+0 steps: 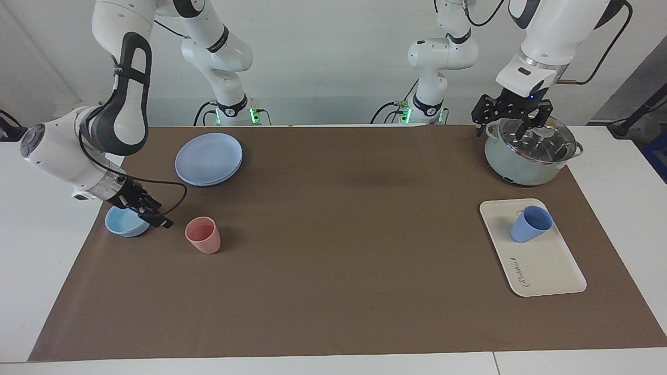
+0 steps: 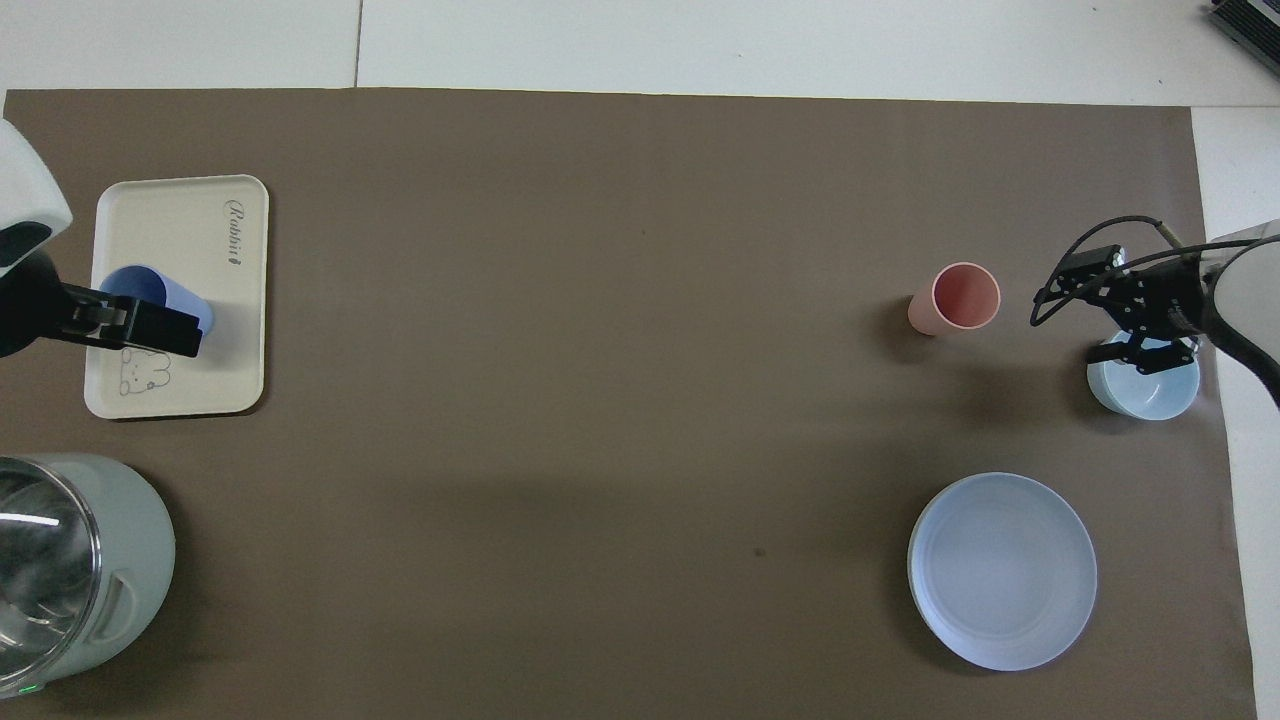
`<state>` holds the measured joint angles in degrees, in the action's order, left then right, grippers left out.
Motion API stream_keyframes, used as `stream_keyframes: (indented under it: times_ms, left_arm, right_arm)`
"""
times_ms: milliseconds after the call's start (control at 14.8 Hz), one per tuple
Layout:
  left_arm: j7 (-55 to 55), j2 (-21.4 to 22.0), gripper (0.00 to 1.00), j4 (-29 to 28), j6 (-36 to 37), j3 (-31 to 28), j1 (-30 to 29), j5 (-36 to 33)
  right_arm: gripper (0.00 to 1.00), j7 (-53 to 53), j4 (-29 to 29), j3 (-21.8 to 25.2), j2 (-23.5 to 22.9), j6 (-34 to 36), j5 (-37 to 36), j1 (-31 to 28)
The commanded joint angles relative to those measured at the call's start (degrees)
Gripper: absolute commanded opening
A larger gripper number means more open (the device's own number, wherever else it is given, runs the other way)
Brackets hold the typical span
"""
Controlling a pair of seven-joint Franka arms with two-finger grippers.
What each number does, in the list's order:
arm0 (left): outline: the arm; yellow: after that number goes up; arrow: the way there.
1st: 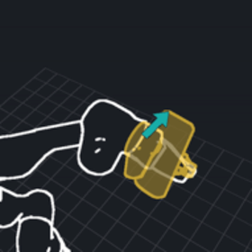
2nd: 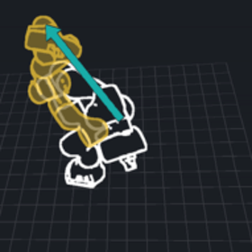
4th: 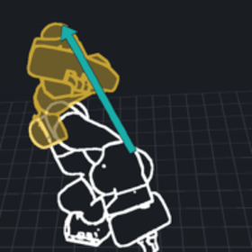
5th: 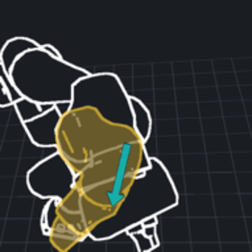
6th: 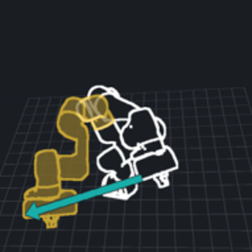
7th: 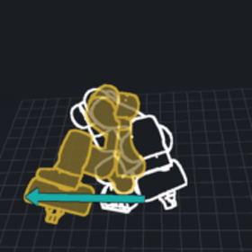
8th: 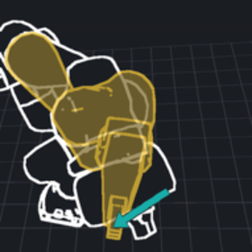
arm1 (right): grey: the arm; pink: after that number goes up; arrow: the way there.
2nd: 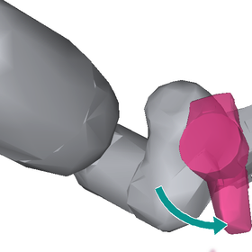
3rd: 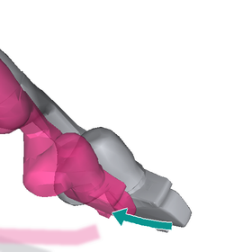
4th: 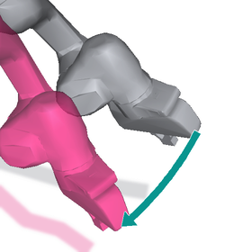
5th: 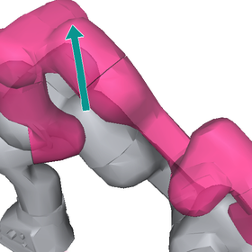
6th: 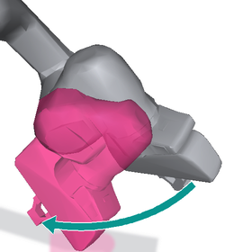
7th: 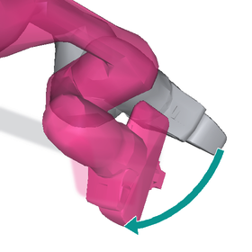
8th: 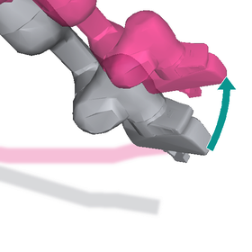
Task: Place cup on tray
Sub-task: 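Open the right gripper and draw it back from the pink cup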
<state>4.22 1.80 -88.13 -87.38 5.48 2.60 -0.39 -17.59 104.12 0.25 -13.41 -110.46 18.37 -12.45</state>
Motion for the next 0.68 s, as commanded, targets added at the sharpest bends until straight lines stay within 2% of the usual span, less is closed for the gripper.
stream_keyframes:
  times_ms: [0, 270, 405, 608]
  left_arm:
    - [0.2, -2.3, 1.00, 1.7, 0.3, -0.1, -0.2, 0.6]
    - [1.4, -2.0, 1.00, 0.8, -0.2, -0.2, -0.4, -1.0]
    - [1.0, -1.2, 1.00, -1.2, -1.2, -0.4, -1.0, -0.6]
    - [1.1, -0.2, 1.00, -3.6, -3.9, -0.4, -2.8, -0.3]
  right_arm:
    - [0.99, 9.2, 1.4, -0.2, 3.3, 2.5, -2.0, 2.2]
    - [0.99, 9.9, 1.4, -0.3, 8.9, 3.3, -13.9, 7.2]
    - [0.99, 10.2, 1.0, -0.5, 11.4, 3.8, -16.2, 9.3]
    - [0.99, 9.6, -6.1, -0.5, 11.2, 9.1, -19.6, 13.4]
